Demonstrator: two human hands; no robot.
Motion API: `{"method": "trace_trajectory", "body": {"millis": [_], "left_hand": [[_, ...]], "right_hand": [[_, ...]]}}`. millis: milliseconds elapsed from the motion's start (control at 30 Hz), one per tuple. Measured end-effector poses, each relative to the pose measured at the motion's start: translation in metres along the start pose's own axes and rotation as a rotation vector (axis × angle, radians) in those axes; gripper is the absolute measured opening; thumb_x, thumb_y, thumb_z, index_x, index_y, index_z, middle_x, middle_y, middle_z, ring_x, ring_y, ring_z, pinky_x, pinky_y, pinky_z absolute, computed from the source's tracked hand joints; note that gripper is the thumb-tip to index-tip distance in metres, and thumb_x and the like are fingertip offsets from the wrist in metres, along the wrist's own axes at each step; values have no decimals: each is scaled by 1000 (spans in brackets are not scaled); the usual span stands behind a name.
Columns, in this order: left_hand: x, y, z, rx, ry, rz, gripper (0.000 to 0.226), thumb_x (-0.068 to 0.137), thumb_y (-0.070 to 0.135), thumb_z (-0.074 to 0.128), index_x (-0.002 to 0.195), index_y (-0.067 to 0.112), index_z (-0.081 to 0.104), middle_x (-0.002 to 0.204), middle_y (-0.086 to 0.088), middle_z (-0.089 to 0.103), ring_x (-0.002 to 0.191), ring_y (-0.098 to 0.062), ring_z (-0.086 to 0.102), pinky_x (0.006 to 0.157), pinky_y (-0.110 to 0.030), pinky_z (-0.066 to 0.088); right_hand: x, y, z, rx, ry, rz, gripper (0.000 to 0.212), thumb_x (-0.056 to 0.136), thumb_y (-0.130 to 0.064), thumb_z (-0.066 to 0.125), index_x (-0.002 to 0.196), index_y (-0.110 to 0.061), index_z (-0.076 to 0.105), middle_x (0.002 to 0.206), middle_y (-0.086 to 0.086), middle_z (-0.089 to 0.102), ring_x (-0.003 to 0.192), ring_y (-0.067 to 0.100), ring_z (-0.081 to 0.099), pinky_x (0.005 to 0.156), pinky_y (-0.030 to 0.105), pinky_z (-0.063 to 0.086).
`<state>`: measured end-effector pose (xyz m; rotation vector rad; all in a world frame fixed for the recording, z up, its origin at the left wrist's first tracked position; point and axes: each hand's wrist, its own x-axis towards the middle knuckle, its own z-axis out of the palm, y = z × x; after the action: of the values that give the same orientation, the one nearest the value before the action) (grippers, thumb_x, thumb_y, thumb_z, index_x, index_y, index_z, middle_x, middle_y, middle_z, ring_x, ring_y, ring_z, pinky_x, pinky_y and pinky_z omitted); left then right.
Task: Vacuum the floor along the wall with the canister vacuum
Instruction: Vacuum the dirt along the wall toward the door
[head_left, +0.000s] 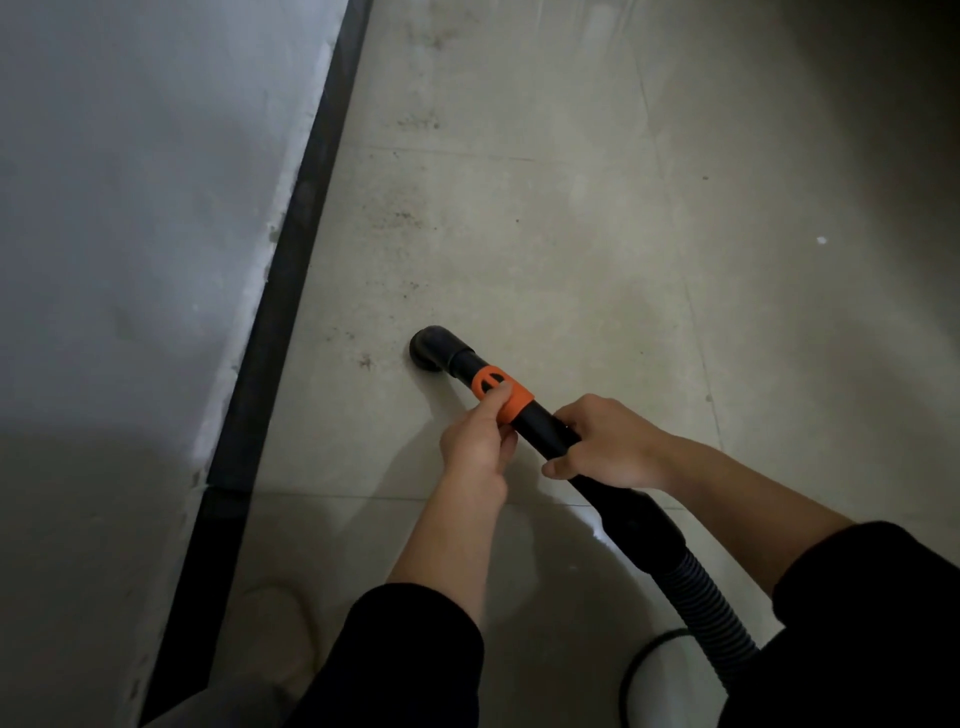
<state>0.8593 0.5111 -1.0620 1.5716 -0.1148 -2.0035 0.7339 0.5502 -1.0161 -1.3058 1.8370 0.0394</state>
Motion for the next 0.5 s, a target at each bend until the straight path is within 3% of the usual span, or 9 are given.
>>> {"method": "trace_trajectory", "body": {"millis": [267, 500], "left_hand": [[1, 8, -22, 7, -21, 4, 23, 84, 20, 74, 99, 10, 60, 94, -6, 65, 83, -9, 63, 85, -25, 50], [-1, 15, -35, -45, -25, 41, 11, 86, 15, 71, 91, 11, 62, 94, -7, 69, 81, -10, 66, 79, -25, 52]], "right_hand": [[3, -13, 11, -35, -21, -53, 21, 77, -26, 77, 75, -17, 58, 64, 0, 56, 59, 16, 56, 54, 26, 38], [10, -22, 16, -80, -44, -100, 22, 76, -26, 77, 74, -15, 58, 63, 0, 54, 59, 17, 55, 53, 26, 38]]}}
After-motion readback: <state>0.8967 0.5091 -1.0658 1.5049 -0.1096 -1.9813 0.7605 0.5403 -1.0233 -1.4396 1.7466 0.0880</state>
